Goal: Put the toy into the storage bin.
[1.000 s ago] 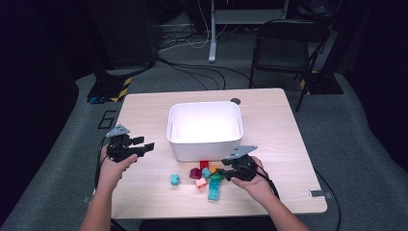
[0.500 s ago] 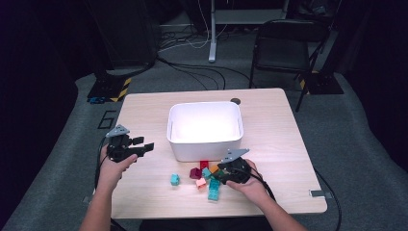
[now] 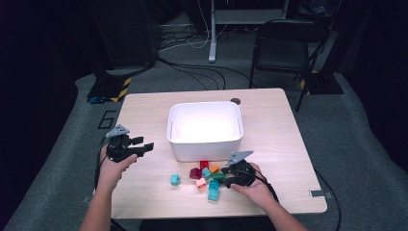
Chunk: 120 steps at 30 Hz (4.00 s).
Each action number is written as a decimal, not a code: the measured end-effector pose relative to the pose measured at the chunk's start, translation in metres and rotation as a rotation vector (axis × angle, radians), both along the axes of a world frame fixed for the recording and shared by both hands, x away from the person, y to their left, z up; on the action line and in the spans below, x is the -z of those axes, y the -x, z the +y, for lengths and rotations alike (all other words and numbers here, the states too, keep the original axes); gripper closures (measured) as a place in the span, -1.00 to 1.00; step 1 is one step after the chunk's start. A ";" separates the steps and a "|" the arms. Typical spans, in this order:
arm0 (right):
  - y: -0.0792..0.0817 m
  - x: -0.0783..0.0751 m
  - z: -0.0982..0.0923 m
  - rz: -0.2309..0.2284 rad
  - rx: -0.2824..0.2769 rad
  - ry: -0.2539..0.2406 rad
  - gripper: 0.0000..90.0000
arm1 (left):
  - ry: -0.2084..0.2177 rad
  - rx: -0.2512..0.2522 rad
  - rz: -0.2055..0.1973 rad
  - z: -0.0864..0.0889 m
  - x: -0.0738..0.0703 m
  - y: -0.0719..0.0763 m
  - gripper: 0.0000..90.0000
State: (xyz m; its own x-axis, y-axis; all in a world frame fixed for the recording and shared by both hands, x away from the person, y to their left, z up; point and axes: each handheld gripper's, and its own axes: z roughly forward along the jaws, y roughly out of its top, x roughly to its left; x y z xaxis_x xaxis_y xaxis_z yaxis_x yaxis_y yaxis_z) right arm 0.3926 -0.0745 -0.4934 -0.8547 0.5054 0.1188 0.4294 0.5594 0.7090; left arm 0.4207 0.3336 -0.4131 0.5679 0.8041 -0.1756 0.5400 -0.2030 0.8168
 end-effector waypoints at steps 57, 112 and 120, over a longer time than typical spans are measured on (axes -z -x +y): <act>0.007 -0.043 -0.004 -0.026 -0.017 0.037 0.46 | -0.002 0.002 0.001 0.001 0.000 0.000 -0.13; -0.073 -0.156 0.037 -0.076 0.024 0.001 0.46 | 0.010 -0.003 0.004 0.006 0.000 -0.001 -0.13; -0.091 -0.151 0.038 -0.065 0.063 -0.001 0.47 | 0.007 0.000 0.003 0.007 0.000 -0.002 -0.13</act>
